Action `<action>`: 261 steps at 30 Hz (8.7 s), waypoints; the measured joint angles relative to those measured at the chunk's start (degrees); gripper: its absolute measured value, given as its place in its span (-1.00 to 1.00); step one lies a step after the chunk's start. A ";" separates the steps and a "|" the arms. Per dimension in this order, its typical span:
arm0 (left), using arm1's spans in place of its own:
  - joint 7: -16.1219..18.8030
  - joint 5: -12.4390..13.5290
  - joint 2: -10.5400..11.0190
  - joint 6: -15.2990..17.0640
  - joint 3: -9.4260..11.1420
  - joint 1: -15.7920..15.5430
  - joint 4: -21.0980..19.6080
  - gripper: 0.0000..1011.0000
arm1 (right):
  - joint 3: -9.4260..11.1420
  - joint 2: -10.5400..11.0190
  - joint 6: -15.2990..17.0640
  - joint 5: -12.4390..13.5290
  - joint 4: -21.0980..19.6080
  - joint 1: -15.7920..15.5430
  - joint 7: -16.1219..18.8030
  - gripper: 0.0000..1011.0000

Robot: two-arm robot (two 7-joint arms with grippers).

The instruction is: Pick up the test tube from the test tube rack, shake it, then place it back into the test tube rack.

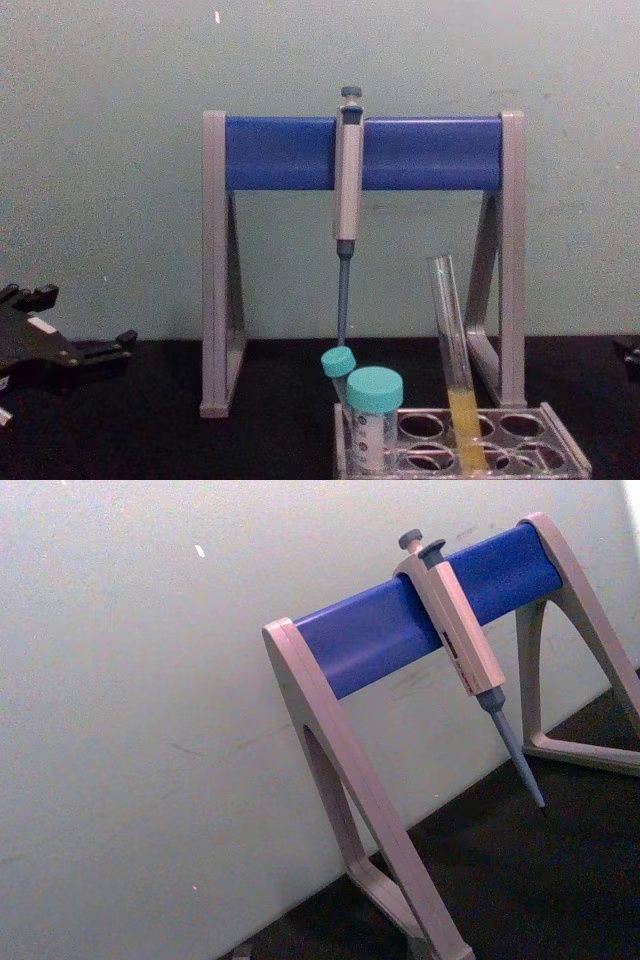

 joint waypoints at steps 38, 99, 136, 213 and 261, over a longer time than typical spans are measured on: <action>0.00 0.00 0.00 0.00 0.00 0.00 0.00 0.98 | 0.00 0.00 0.00 0.00 0.00 0.00 0.00 0.98; 0.00 0.00 0.00 0.00 0.00 0.00 0.00 0.98 | 1.65 -1.31 -5.13 7.82 -5.85 -1.05 22.40 0.98; 0.00 0.00 0.00 0.00 0.00 0.00 0.00 0.98 | -0.25 -8.27 9.89 10.99 1.11 7.82 32.33 0.98; 0.00 0.00 0.00 0.00 0.00 0.00 0.00 0.98 | -0.63 -8.54 10.30 10.37 1.82 8.40 32.17 -0.54; 0.00 0.00 0.00 0.00 0.00 0.00 0.00 0.98 | 7.35 -9.14 1.13 9.88 -6.13 4.27 27.88 -0.54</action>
